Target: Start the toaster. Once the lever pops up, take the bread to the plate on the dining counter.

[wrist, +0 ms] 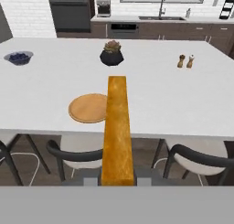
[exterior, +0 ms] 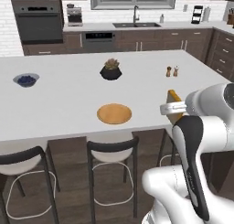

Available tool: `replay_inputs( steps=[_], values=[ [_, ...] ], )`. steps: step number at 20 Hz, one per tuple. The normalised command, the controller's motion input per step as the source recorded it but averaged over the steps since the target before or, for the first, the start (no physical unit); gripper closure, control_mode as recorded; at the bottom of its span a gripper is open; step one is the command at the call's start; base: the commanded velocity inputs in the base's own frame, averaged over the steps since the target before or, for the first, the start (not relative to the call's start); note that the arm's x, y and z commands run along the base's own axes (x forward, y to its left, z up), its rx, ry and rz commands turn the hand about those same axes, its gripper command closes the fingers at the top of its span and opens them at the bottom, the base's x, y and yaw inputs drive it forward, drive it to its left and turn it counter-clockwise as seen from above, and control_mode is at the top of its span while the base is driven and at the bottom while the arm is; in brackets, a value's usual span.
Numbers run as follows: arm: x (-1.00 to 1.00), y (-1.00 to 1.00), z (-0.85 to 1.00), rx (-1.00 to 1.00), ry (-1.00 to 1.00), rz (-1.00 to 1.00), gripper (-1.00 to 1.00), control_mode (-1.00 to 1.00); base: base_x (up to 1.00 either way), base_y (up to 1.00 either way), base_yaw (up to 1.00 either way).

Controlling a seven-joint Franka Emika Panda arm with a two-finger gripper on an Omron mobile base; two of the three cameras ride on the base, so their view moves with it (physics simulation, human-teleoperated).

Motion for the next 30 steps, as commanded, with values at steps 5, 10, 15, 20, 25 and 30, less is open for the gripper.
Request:
replay_inputs(
  steps=[5,10,15,20,25,30],
  values=[
    [0.0,0.0,0.0,0.0,0.0,0.0,1.0,1.0,0.54,0.43,0.0],
    [0.0,0.0,0.0,0.0,0.0,0.0,1.0,1.0,0.44,0.71,-0.06],
    [0.0,0.0,0.0,0.0,0.0,0.0,1.0,1.0,0.3,0.66,-0.13],
    [0.0,0.0,0.0,0.0,0.0,0.0,1.0,1.0,0.32,0.24,-0.12],
    [0.0,0.0,0.0,0.0,0.0,0.0,1.0,1.0,0.45,-0.02,-0.03],
    [0.0,0.0,0.0,0.0,0.0,0.0,1.0,1.0,0.4,-0.2,0.0]
  ],
)
